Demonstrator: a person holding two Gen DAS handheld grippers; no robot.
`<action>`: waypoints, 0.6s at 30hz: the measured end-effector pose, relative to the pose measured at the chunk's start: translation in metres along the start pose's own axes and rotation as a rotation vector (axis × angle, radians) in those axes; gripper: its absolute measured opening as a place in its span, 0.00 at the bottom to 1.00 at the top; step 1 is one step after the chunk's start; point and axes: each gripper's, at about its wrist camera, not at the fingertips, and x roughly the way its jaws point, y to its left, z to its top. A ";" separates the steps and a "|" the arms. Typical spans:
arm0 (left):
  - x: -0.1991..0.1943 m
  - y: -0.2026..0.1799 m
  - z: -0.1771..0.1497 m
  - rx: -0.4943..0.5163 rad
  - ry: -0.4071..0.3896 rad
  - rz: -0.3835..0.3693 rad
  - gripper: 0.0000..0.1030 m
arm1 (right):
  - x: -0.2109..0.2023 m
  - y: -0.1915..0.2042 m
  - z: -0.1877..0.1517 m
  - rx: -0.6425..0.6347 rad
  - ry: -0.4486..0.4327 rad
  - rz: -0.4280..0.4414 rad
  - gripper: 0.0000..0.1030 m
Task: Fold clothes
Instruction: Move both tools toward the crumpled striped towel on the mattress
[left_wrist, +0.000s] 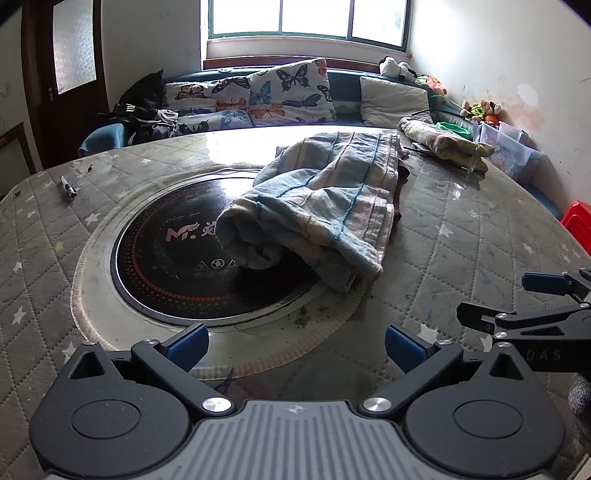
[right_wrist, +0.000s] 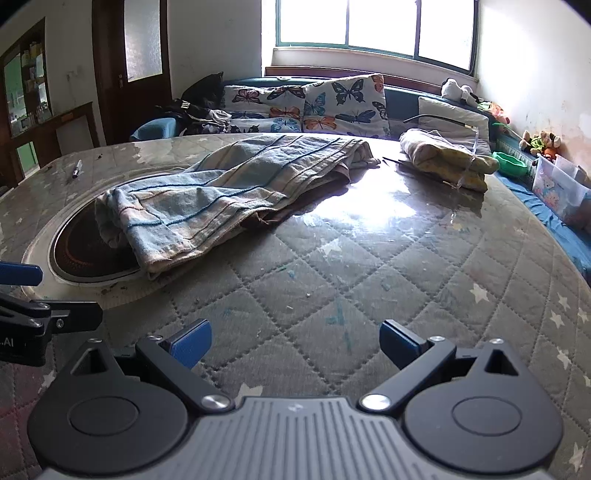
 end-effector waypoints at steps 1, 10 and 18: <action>0.000 0.000 0.000 -0.001 0.001 0.003 1.00 | -0.001 0.000 0.000 0.002 0.001 0.000 0.96; 0.002 0.002 0.002 -0.002 0.007 0.016 1.00 | -0.003 0.003 0.001 0.002 0.003 -0.007 0.96; 0.006 0.003 0.004 0.000 0.015 0.022 1.00 | -0.002 0.001 0.003 0.006 0.004 -0.011 0.96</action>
